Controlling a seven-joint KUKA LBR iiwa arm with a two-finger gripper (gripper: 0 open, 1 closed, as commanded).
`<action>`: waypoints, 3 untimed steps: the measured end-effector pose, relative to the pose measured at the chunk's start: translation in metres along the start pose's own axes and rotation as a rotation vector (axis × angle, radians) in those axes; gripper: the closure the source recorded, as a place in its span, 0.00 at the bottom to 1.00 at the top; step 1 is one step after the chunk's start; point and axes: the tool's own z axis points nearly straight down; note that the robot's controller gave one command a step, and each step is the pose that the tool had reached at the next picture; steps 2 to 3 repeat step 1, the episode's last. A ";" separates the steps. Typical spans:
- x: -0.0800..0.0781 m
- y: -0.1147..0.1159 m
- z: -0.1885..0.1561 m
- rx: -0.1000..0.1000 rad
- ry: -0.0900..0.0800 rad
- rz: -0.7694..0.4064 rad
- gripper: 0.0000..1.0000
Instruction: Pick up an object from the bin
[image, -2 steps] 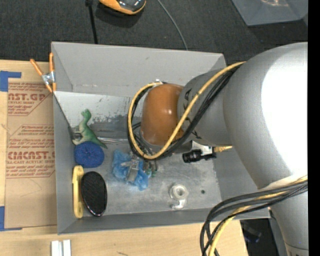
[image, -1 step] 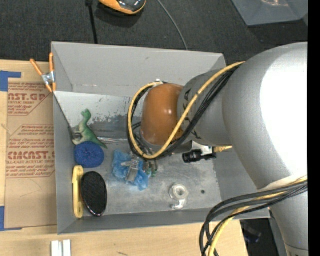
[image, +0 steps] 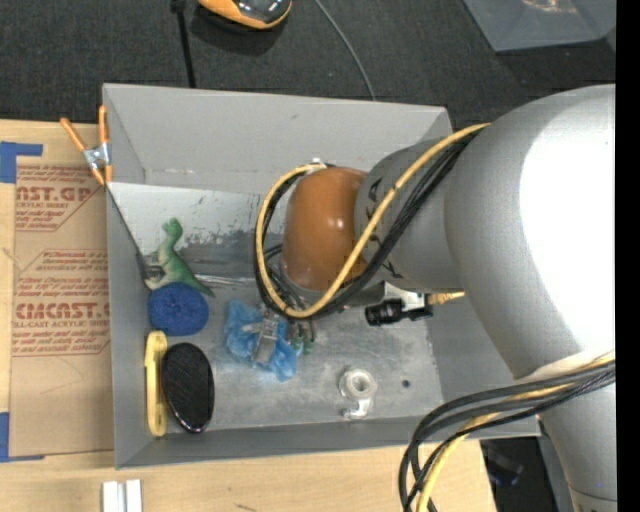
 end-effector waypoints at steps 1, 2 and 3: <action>-0.002 -0.002 -0.168 -0.004 -0.008 -0.020 1.00; -0.002 -0.002 -0.168 -0.004 -0.008 -0.020 1.00; -0.002 -0.002 -0.168 -0.004 -0.008 -0.020 1.00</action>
Offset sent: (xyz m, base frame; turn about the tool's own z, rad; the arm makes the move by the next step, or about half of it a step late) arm 0.0000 0.0000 0.0000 0.0000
